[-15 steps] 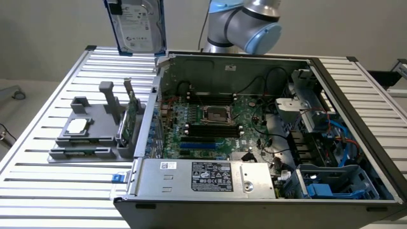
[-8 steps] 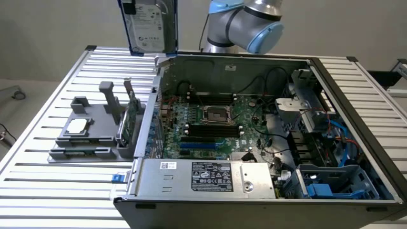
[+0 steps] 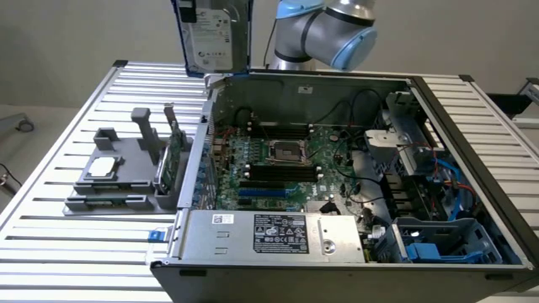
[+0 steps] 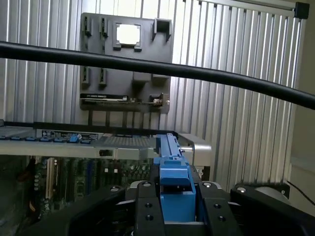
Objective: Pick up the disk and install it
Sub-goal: 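Pick up the disk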
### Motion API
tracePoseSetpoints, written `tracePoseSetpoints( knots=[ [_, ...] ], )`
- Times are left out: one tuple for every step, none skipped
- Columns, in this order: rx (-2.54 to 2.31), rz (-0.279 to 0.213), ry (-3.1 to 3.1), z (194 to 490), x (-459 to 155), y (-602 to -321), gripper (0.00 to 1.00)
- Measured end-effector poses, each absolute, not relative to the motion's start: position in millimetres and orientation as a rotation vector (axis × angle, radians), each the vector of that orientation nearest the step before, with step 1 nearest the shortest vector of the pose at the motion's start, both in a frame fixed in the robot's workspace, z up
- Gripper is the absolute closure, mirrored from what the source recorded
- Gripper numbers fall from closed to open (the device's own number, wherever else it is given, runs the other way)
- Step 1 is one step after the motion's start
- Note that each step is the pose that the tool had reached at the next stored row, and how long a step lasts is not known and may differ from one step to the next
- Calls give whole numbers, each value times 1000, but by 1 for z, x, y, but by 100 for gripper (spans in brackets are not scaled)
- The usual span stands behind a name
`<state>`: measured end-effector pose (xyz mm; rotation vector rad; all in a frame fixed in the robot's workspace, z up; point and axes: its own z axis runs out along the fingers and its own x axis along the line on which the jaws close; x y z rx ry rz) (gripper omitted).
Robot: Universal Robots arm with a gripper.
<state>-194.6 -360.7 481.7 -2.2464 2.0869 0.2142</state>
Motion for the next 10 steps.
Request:
tracePoseSetpoints(
  knots=[
    [-2246,214,2087,482,-191,-363,67],
    [-2246,214,2087,482,-188,-365,67],
    [-2246,215,2087,482,-185,-367,67],
    [-2246,215,2087,482,-182,-369,67],
    [-2246,215,2086,482,-179,-371,67],
    [-2246,215,2086,482,-176,-373,67],
    [-2246,215,2086,482,-173,-375,67],
    [-2246,215,2086,482,-170,-377,67],
    [-2246,215,2086,482,-166,-379,67],
    [-2246,215,2086,482,-163,-381,67]
  ],
)
